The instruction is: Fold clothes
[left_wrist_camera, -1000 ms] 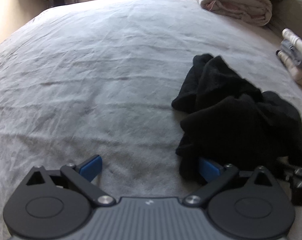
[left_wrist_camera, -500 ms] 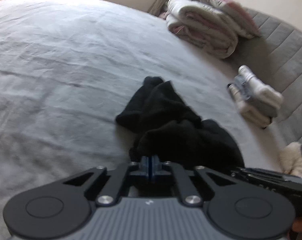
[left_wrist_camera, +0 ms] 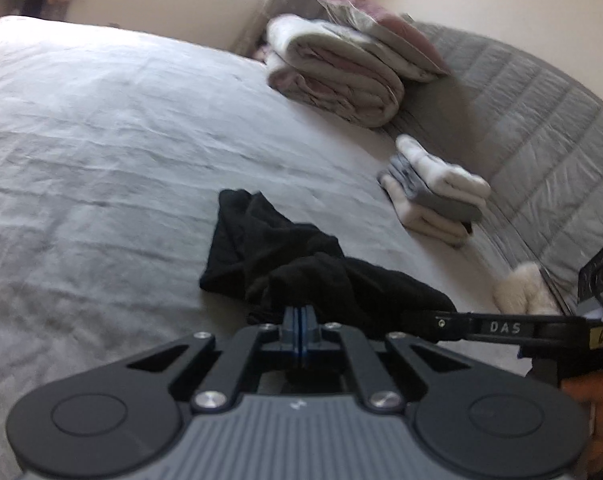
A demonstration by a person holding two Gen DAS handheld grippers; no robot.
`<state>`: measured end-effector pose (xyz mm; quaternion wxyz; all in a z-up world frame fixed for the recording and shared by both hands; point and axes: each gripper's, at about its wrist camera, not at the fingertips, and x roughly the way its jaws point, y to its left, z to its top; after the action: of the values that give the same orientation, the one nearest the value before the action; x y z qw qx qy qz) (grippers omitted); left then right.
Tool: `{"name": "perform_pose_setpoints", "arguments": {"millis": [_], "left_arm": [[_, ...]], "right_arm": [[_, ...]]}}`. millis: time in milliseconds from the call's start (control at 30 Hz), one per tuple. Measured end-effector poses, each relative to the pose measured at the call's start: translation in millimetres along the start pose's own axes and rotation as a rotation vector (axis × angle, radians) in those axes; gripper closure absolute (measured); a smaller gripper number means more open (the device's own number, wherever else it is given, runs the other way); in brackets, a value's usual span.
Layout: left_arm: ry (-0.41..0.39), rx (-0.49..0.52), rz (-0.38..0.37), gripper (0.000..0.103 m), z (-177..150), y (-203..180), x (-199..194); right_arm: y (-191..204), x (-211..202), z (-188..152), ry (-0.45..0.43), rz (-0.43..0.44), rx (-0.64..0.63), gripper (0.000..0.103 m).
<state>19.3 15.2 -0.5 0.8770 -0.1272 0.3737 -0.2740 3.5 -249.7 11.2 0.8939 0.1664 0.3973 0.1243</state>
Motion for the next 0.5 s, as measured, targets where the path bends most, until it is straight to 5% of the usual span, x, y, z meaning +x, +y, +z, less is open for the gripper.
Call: {"name": "perform_pose_setpoints", "arguments": {"millis": [67,133,200,300,433,500], "left_arm": [[0.021,0.019,-0.008,0.096,-0.5,-3.4,2.6],[0.023,0.024,0.004,0.067,-0.5,-5.0,6.3],[0.025,0.029,0.016,0.055,-0.6,-6.6,9.9],[0.041,-0.024,0.025,0.054,2.2,-2.0,21.1],[0.054,-0.084,0.070,0.054,2.9,5.8,41.9],[0.055,-0.137,0.075,0.054,0.0,10.5,50.5]], "right_arm": [[-0.8,-6.1,-5.0,0.015,0.019,0.004,0.091],[-3.9,-5.9,-8.9,0.034,0.019,0.005,0.091],[-7.1,-5.7,-12.9,0.052,0.019,0.005,0.088],[-13.0,-6.4,-10.9,0.051,0.030,0.017,0.081],[-14.1,-12.7,-4.9,0.012,0.046,0.033,0.044],[-13.6,-16.1,-1.1,-0.013,0.056,0.037,0.044]]}}
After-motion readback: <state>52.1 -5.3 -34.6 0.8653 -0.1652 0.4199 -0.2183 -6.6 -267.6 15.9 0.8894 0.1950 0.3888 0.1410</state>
